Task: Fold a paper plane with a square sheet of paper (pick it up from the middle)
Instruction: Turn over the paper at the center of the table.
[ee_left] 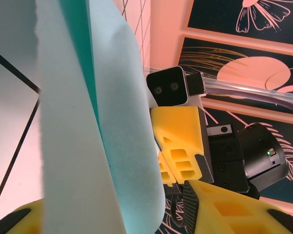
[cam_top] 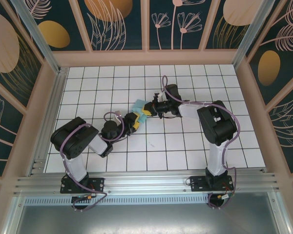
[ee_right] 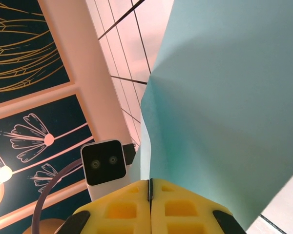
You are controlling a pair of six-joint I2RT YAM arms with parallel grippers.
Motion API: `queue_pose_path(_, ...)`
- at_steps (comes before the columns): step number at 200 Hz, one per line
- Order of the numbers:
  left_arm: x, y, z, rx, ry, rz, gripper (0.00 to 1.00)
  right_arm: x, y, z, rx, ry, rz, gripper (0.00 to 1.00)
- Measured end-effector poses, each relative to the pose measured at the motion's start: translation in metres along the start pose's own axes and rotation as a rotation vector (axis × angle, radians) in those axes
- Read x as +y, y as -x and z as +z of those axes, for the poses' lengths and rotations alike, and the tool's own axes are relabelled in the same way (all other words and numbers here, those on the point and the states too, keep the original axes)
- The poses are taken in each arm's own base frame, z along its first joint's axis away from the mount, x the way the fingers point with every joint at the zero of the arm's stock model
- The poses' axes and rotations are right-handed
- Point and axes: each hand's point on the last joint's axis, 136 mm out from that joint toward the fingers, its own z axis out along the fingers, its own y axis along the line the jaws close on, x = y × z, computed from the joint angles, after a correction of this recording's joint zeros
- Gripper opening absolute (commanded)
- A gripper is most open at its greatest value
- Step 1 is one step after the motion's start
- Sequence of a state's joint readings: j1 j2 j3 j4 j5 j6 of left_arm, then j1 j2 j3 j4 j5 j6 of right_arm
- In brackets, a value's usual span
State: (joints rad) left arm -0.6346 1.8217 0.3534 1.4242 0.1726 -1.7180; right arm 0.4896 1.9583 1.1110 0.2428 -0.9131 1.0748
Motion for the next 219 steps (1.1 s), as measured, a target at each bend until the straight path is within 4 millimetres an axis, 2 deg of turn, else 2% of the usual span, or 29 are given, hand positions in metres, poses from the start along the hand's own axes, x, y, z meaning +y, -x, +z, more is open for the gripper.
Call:
queue_pose_path(40,0.005,0.003,-0.005,-0.02,0.014,0.014,0.4,-0.008,0.002,-0.002,-0.012,-0.023,-0.001,0.12)
queue_pose_path(62,0.007,0.005,-0.005,-0.029,0.021,0.02,0.37,-0.012,0.002,-0.004,-0.015,-0.032,0.002,0.12)
queue_pose_path(113,0.013,0.007,-0.006,-0.043,0.052,0.043,0.16,-0.023,-0.003,-0.005,-0.006,-0.062,0.004,0.15)
queue_pose_path(133,0.014,0.008,-0.007,-0.049,0.069,0.059,0.12,-0.026,-0.005,-0.005,-0.004,-0.072,0.0,0.17)
queue_pose_path(162,0.013,0.008,-0.005,-0.049,0.094,0.103,0.09,-0.023,-0.006,-0.008,-0.008,-0.077,-0.021,0.3)
queue_pose_path(184,0.011,0.008,-0.004,-0.048,0.112,0.137,0.08,-0.02,-0.005,-0.013,-0.027,-0.087,-0.038,0.49)
queue_pose_path(202,0.008,0.007,-0.004,-0.046,0.132,0.172,0.08,-0.014,0.0,-0.024,-0.064,-0.097,-0.077,0.62)
queue_pose_path(219,0.003,0.008,-0.004,-0.048,0.174,0.234,0.08,-0.006,0.009,-0.042,-0.13,-0.112,-0.108,0.69)
